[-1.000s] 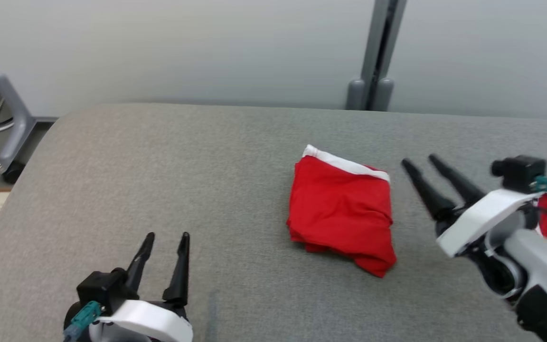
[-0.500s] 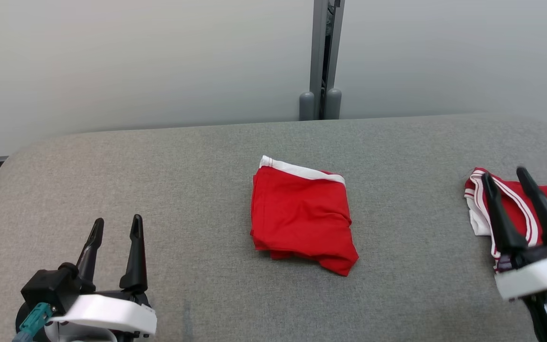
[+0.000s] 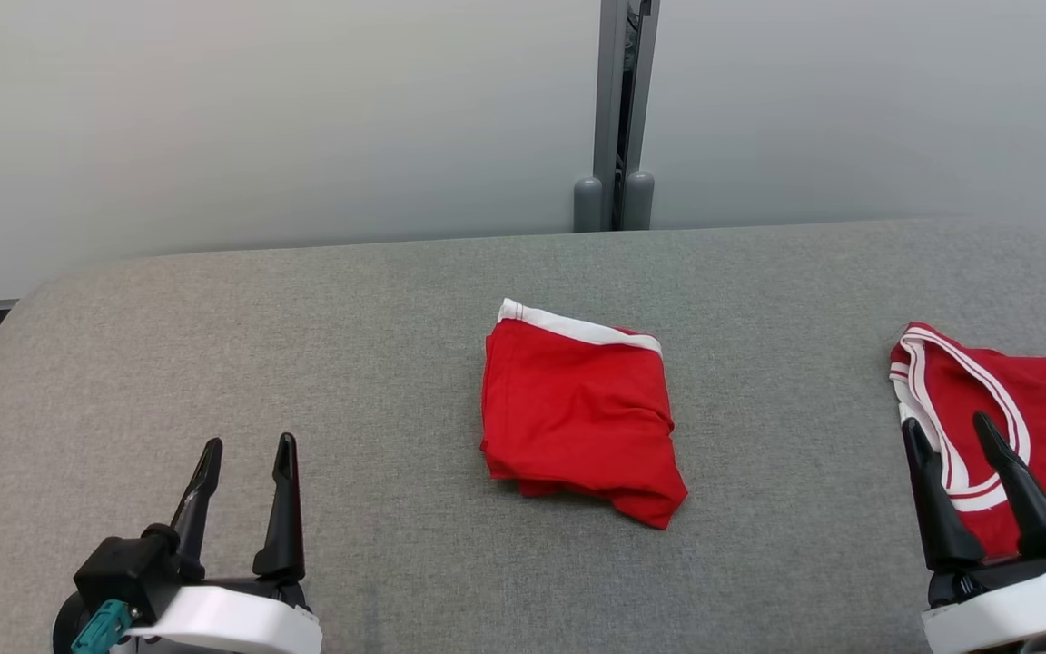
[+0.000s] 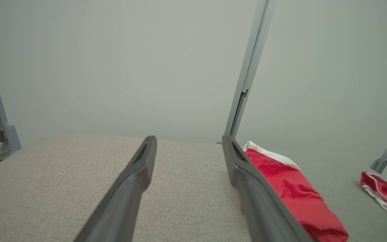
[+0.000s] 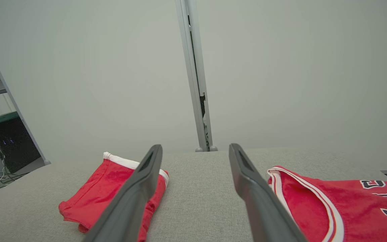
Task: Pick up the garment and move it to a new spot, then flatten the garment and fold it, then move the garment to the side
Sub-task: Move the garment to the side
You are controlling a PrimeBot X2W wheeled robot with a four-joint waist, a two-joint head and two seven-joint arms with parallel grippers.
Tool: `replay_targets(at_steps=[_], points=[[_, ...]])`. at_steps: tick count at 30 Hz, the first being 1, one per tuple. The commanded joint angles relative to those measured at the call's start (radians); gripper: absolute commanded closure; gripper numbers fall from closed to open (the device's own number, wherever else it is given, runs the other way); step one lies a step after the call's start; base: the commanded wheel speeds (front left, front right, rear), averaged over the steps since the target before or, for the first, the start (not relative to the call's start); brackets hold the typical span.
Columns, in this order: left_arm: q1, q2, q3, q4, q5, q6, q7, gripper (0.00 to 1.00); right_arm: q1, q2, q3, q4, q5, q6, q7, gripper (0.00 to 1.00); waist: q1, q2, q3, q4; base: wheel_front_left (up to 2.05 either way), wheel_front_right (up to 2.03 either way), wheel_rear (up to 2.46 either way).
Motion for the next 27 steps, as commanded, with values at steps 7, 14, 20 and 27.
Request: replay_targets(at_steps=[7,14,20,27], points=[[-0.014,-0.005,0.006,0.003,0.017,-0.009,-0.001,0.0,0.011,0.012,-0.017,-0.024,-0.015,0.0,0.036,0.0,0.0,-0.0001,-0.002,0.018,0.0,0.0,0.0],[-0.014,-0.014,0.004,0.001,0.025,-0.011,-0.001,0.0,-0.032,0.014,0.001,0.008,-0.004,0.0,0.083,0.0,0.0,-0.0001,0.004,0.035,0.0,0.0,0.0],[-0.033,-0.023,-0.016,0.008,0.024,-0.019,0.006,0.0,-0.152,0.02,0.025,0.143,0.052,0.0,0.195,0.0,0.0,-0.0001,0.016,0.078,0.0,0.0,0.0],[-0.061,-0.029,-0.042,0.017,0.03,-0.035,0.015,0.0,-0.327,0.024,0.039,0.319,0.115,0.0,0.338,0.0,0.0,-0.0001,0.052,0.158,0.0,0.0,0.0]])
